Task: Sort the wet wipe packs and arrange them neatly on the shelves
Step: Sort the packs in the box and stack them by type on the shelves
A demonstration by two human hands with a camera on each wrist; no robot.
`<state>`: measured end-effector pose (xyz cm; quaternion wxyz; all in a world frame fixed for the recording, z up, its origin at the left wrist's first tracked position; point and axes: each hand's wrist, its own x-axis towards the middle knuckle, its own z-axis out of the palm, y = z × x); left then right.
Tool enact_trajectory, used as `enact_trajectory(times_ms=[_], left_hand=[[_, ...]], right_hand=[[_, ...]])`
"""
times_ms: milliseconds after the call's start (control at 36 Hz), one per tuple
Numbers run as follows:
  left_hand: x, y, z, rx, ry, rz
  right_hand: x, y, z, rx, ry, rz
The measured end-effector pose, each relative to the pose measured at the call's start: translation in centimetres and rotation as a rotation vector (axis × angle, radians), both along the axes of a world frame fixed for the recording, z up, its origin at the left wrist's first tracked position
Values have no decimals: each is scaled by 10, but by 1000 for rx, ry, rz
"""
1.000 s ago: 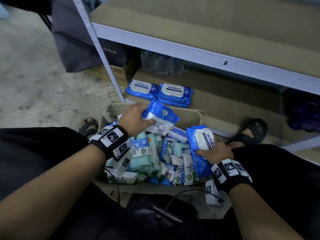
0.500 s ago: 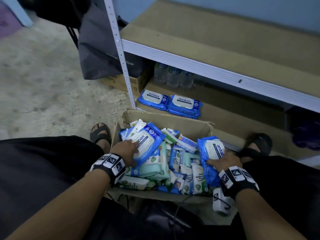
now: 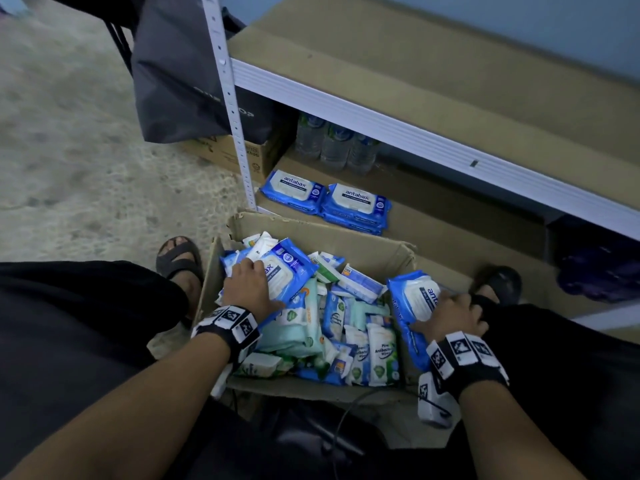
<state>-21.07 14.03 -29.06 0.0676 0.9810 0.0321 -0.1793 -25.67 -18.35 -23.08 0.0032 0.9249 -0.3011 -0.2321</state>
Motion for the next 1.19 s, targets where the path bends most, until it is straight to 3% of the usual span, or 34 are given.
enact_trajectory(times_ms=[278,500,944,1083,1194], left_hand=[[13,-5,2,13,66,70],[17,2,-2,14,69,49],[25,-6,14,50,117,15],[39,6,36,-208,170,26],[55,10,62,-342,64,11]], right_hand=[[7,-5,-1,137,27,-22],[7,1,1,213,-52,-52],[22,25,29,253,-173,157],[42,29,37,274,-170,246],[65,33,45,263,-165,312]])
